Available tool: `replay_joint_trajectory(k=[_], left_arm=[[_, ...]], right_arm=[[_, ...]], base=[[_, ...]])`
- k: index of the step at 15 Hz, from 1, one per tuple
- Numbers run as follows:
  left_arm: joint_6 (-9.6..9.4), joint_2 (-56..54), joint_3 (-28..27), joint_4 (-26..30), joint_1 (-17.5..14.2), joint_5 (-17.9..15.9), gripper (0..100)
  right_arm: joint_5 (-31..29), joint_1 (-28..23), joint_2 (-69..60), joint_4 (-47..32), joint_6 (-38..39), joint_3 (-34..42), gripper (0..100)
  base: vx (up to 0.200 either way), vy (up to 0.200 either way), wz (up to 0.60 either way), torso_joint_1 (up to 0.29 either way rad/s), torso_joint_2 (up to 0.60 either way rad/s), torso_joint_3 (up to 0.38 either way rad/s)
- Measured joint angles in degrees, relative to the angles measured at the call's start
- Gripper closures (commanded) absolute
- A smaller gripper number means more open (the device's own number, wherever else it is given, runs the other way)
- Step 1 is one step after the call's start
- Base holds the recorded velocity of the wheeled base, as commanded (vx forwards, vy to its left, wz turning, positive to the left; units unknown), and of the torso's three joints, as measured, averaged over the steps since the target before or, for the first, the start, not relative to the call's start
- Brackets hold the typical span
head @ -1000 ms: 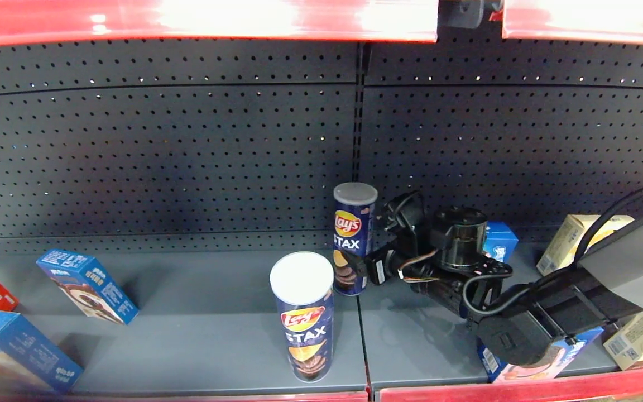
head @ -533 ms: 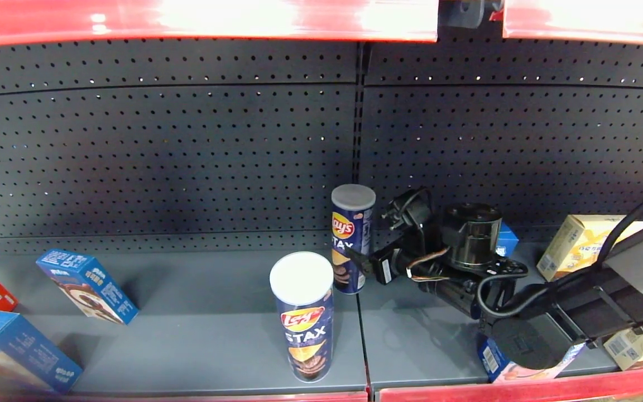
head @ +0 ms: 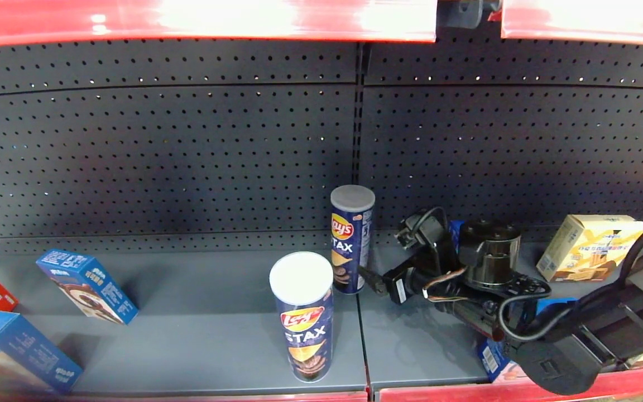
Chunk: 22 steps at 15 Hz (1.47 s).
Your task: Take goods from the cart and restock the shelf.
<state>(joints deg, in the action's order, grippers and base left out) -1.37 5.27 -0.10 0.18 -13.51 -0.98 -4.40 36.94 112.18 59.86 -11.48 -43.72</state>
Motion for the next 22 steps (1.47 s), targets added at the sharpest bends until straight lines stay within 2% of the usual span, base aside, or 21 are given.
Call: replay_joint_trajectory(k=[11,22], left_arm=[[0.00,0.00,0.00,-0.02,0.00,0.02,0],[-0.02,0.00,0.00,0.00,0.00,0.00,0]], right_arm=[[-1.50,-0.65,5.40,2.49,0.45,-0.20,0],[-1.50,-1.79,7.19,2.35,0.46,-3.91,0]], base=[[0.000,0.000,0.00,0.000,0.00,0.000],[0.000,0.000,0.00,0.000,0.00,0.000]])
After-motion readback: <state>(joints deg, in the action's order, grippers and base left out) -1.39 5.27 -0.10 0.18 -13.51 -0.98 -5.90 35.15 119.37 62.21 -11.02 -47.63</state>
